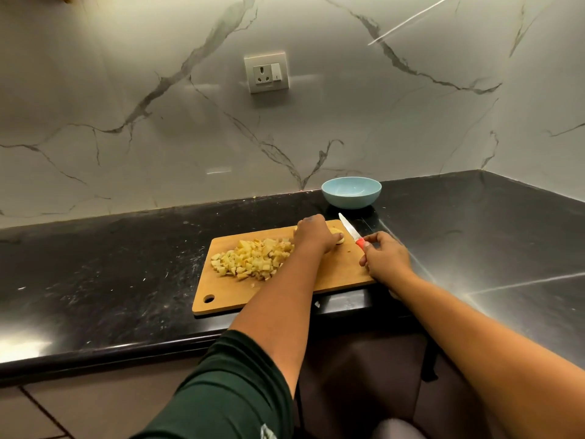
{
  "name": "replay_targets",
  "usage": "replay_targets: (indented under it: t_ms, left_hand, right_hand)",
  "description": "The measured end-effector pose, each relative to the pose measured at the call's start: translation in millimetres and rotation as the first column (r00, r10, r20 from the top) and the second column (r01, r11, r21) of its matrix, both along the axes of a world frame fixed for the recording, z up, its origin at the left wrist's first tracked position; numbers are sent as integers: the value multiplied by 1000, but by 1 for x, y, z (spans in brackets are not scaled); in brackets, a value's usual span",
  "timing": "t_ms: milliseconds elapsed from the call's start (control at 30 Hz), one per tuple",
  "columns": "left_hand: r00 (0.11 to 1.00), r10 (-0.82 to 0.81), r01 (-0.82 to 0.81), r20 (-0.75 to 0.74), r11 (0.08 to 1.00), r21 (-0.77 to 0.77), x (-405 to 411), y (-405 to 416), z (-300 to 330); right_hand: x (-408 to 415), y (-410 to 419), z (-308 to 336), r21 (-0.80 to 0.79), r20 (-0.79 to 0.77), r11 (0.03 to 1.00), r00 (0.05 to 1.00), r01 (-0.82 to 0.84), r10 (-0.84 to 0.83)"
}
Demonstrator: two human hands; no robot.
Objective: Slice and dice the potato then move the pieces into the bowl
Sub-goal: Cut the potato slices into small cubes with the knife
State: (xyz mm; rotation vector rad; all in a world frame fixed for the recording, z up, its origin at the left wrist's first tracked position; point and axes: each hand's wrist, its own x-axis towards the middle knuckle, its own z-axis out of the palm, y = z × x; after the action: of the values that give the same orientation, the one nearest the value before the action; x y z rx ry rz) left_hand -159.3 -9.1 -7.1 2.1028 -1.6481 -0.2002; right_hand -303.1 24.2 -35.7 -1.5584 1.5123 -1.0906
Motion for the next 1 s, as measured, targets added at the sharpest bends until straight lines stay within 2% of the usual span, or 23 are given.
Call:
replay_targets:
  t_ms: [100,233,400,500,600,733,800,867,1000]
  left_hand:
    - [997,58,-58,-60,998,-4,-7,-6,-1]
    - [973,97,-94,-210,995,21,-8,-9,3]
    - [921,37,-29,-387,999,26,10,7,19]
    - [878,-7,58,-478,994,91,22,34,19]
    - [930,-58,105,-364,988,111,25,53,8]
    - [976,-129,105,-174,984,-141,25,64,-8]
    - [981,-156,129,-114,968,-215,26,71,-8]
    - [985,-165,148,-56,962,-228,30,76,-7]
    - [979,-193,200,67,972,-119,34,86,-15]
  right_hand:
    - [-1,-5,0,27,4,1000,1000,-6,5]
    - [-1,-11,0,57,7,998,1000,7,-8]
    - [-1,-10,0,67,17,998,1000,12,-13]
    - [-1,-8,1,60,-1,998,1000,23,-23]
    - [1,-3,3,47,-34,998,999,36,-34]
    - [1,10,10,43,-89,999,996,0,3]
    - [1,17,14,25,-181,999,982,-40,44]
    - [3,26,19,-20,-283,996,956,-86,77]
    - [11,42,25,-91,-457,983,884,-158,99]
